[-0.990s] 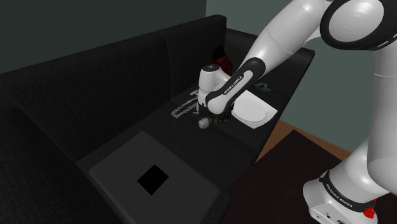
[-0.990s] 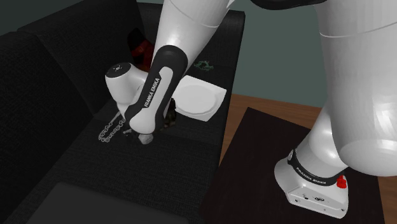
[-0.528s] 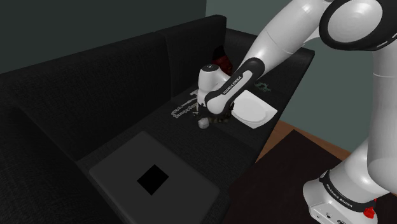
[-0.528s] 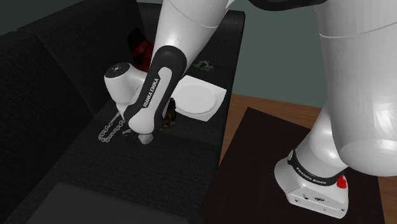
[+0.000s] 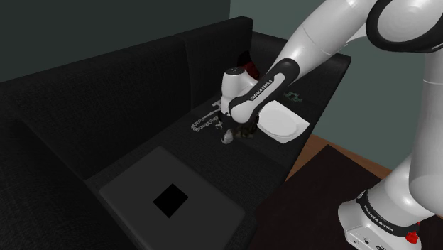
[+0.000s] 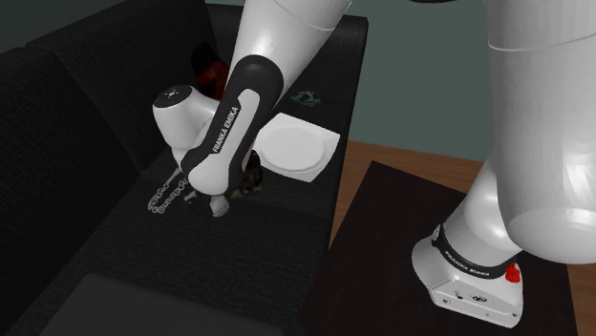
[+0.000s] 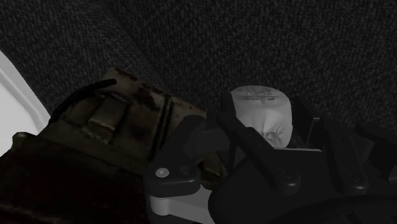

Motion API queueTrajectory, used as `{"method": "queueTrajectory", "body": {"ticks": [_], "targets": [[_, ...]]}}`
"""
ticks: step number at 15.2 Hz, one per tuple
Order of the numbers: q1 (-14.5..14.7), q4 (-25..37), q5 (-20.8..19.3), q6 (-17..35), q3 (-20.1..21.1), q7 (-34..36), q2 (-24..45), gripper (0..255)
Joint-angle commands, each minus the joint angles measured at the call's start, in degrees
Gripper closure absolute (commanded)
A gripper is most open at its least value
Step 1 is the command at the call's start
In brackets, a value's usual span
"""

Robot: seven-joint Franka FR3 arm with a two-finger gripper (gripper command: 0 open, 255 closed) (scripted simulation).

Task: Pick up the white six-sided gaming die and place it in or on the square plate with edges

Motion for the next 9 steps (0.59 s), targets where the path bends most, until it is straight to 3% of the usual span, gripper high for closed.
{"method": "queueTrajectory", "body": {"ticks": [1, 9], "targets": [[-0.4, -0.3, 0.4, -0.8, 0.4, -0.4, -1.1, 255], [-1.5, -0.9, 2.4, -5.4, 1.9, -1.9, -6.4, 255]]}}
